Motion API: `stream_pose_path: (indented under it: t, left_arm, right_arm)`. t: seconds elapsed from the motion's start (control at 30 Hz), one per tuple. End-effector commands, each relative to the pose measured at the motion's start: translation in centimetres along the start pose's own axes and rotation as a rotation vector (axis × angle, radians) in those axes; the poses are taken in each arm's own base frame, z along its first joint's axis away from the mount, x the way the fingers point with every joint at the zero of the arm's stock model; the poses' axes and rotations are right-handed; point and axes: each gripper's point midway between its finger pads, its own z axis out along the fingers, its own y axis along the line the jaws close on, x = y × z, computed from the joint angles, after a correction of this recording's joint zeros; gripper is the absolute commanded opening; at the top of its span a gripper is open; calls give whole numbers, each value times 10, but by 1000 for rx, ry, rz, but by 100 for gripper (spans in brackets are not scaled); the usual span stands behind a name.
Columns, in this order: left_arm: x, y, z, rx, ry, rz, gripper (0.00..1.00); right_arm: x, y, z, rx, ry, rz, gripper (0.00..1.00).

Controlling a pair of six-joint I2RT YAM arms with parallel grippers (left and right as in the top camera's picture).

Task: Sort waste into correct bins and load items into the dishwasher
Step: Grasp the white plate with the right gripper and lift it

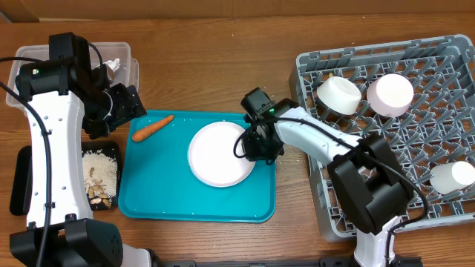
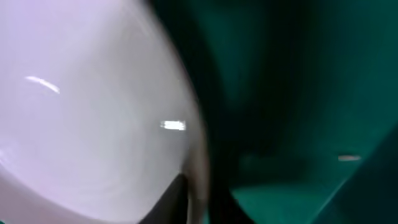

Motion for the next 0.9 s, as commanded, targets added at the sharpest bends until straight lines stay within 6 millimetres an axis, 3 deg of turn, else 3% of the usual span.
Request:
stream_pose_path:
  t: [0.0,0.13,0.23,0.33,0.37,0.4,0.47,0.53,0.6,0.7,0.87]
  left_arm:
    - [-3,-2,-5,3,-20,26,80]
    - [-3,-2,-5,3,-20,26,80]
    - [-2,-2,-5,3,-20,26,80]
    - [-3,-2,-5,3,-21,26,81]
    - [-3,-2,-5,3,-22,26,81]
    - [-4,-2,-5,4,-25,27,81]
    - [-5,-3,-5,5,-29,27,81]
    - [-5,-3,-5,5,-29,27,81]
    - [-5,-3,-5,6,-30,28,81]
    - [-5,-3,-5,5,-30,28,81]
    - [-5,-3,-5,5,-29,28,80]
  right_arm:
    - [4,-2,10,17,24,8,4]
    - [-9,-10,-18,40,-18,52,4]
    - [-25,-27,-61,99,-102,90,4]
    - [-40,-47,-124,181,-239,127,4]
    - [-44,-57,-150,219,-302,143,4]
    - [-47,-72,-197,283,-416,168,4]
    - [-46,-86,-246,349,-551,156,4]
    - [-39,-102,-294,452,-688,142,4]
    - [-22,-134,-350,658,-834,213,4]
    - [-3,-166,-391,877,-920,320,4]
    - [48,-227,-462,1335,-1103,721,4]
